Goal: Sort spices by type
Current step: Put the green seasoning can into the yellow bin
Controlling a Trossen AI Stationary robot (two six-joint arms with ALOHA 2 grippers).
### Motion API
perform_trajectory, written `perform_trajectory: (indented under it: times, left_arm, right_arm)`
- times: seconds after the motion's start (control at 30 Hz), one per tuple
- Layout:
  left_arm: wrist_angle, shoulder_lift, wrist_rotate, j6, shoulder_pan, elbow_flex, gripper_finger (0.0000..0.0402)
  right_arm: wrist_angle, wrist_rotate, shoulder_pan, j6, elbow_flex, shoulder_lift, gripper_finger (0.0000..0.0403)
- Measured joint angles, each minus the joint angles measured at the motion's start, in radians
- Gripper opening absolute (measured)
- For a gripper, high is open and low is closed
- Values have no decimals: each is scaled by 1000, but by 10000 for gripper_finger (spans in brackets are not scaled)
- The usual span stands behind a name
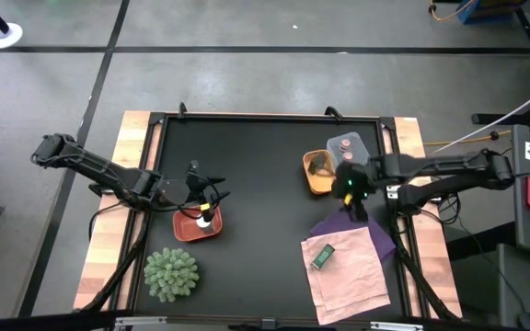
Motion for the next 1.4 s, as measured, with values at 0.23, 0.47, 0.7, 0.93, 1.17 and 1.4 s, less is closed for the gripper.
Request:
perform_trajectory:
  times: [0.23, 0.47, 0.7, 0.93, 1.17, 1.4]
  left_arm:
    - [1, 0, 0, -11, 0, 0, 211]
    - [2, 0, 0, -48, 0, 0, 211]
    - [2, 0, 0, -83, 0, 0, 212]
    - [2, 0, 0, -83, 0, 0, 211]
    - [2, 0, 0, -87, 0, 0, 212]
    - [2, 0, 0, -87, 0, 0, 211]
  right_arm:
    - [256, -1, 185, 96, -189, -18, 214]
    - [390, -1, 321, 160, -263, -18, 214]
    - [568, 46, 402, 177, -343, -16, 214]
    - [722, 47, 436, 176, -406, -16, 214]
    - [741, 47, 435, 176, -449, -16, 214]
    - [802, 54, 434, 174, -456, -16, 214]
